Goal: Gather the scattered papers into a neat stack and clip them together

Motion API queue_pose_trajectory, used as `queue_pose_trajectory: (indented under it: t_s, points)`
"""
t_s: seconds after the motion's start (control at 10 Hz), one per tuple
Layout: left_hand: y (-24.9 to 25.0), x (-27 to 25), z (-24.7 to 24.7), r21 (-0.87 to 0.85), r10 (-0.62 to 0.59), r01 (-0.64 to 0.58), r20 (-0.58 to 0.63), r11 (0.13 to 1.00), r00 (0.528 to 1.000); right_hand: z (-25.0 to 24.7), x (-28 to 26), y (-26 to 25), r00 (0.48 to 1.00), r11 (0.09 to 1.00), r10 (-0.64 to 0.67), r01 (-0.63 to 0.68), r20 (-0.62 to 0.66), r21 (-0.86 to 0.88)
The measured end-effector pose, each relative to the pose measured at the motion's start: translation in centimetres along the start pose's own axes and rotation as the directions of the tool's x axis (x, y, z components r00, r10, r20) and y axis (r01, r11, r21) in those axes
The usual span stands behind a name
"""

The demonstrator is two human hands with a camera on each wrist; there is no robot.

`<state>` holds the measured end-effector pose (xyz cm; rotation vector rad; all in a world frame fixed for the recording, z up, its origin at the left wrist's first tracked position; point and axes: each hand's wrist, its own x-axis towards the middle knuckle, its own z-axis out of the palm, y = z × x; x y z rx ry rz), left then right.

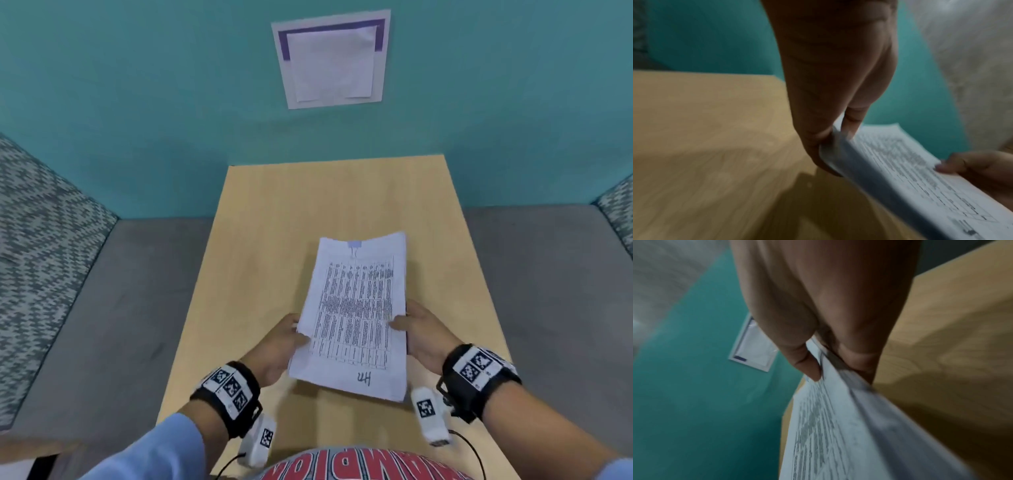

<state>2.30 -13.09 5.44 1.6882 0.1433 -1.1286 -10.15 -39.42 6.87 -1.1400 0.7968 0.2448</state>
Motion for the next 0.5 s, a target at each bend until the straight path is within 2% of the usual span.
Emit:
queue_pose_trajectory:
  t_s: [0.1, 0.2, 0.3, 0.4, 0.5]
  points:
    - [-1.5, 1.8, -0.1, -0.033, -0.079, 0.077, -0.055, 0.996, 0.995, 0.2, 1.5, 0.9, 0.995, 0.991, 0.088, -0.092, -0.050, -0.098]
    - [-1.7, 3.8, 0.0, -0.051, -0.114, 0.110, -0.080, 0.993, 0.990, -0.2, 4.3, 2.3, 0.989, 0.977, 0.042, -0.069, -0.140, -0.200]
    - [-1.6, 5.3, 0.2, -0.069, -0.132, 0.125, -0.095, 0.990, 0.987, -0.5, 6.8, 3.1, 0.976, 0.937, -0.069, -0.008, -0.206, -0.350]
    - [-2.2, 6.4, 0.4, -0.034, -0.154, 0.151, -0.118, 0.988, 0.981, 0.0, 7.9, 3.3, 0.972, 0.849, -0.143, 0.023, -0.186, -0.528]
    - [-3.0, 6.8, 0.3, 0.124, -0.103, 0.126, -0.178, 0.984, 0.979, 0.2, 8.0, 3.2, 0.979, 0.686, -0.169, 0.032, -0.117, -0.727]
